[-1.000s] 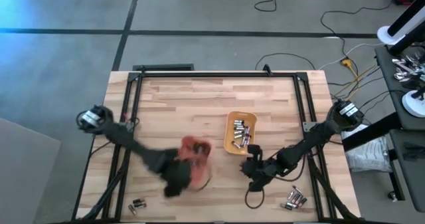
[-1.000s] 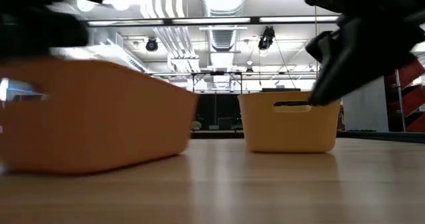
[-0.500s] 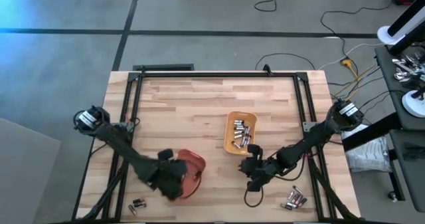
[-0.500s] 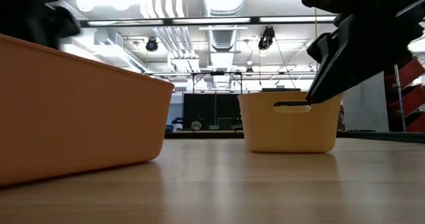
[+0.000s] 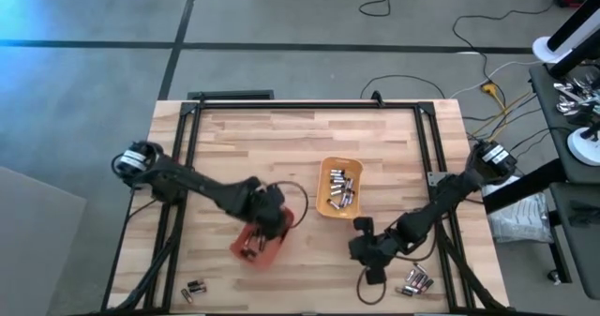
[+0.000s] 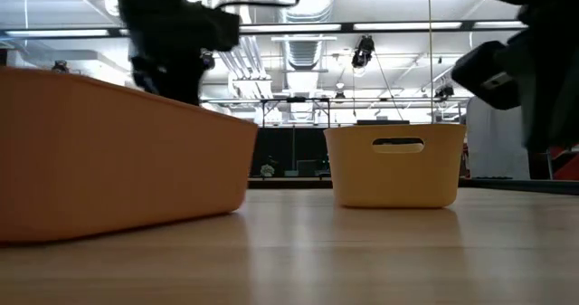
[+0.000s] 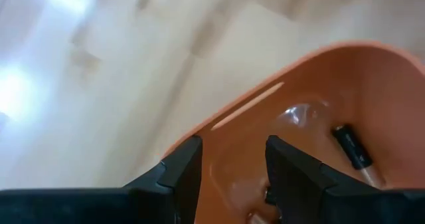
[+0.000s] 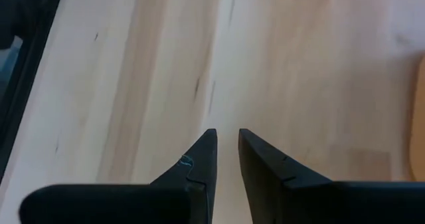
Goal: Sort batteries
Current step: Put the brown-black battery into the orange bin
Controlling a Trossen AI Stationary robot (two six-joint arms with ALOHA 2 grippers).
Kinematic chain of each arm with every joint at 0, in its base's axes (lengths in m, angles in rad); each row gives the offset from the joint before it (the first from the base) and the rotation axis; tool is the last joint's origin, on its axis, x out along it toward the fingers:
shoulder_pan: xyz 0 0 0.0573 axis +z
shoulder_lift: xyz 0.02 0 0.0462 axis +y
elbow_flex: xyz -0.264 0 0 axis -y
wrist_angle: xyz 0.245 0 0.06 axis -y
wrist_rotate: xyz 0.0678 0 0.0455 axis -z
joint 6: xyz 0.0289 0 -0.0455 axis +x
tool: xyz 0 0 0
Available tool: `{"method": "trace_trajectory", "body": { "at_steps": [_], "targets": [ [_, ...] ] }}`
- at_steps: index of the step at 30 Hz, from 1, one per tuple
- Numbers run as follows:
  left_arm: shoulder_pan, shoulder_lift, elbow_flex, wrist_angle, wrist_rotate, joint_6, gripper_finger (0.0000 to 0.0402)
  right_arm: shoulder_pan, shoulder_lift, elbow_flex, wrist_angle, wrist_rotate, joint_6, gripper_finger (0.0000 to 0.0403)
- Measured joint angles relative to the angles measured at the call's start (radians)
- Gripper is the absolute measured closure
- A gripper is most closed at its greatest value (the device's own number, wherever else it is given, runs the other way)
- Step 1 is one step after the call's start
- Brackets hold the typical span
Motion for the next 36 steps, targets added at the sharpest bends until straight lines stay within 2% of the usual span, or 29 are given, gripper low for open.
{"method": "trace_trajectory", "body": {
  "at_steps": [10, 15, 21, 25, 29, 33, 36],
  "targets": [
    [0.3, 0.0, 0.0, 0.116, -0.009, 0.107, 0.0255, 0.144, 0.0, 0.0, -0.022, 0.01, 0.06, 0.0351],
    [0.441, 0.0, 0.0, 0.112, -0.025, 0.17, 0.0255, 0.214, 0.0, 0.0, -0.051, 0.061, 0.139, 0.0351],
    [0.496, -0.012, 0.0, 0.059, -0.007, 0.199, 0.0255, 0.283, -0.001, 0.0, -0.144, 0.087, 0.304, 0.0351],
    [0.43, -0.067, 0.0, 0.023, 0.009, 0.193, 0.0255, 0.312, -0.001, 0.0, -0.161, 0.107, 0.354, 0.0349],
    [0.269, -0.153, 0.0, 0.038, 0.016, 0.161, 0.0255, 0.318, -0.001, 0.0, -0.159, 0.161, 0.36, 0.0341],
    [0.015, -0.227, 0.0, 0.07, 0.003, 0.076, 0.0255, 0.317, -0.002, 0.0, -0.149, 0.214, 0.36, 0.033],
    [-0.202, -0.232, -0.001, 0.102, -0.017, -0.065, 0.0255, 0.316, -0.002, 0.0, -0.144, 0.284, 0.357, 0.0322]
  ]
}}
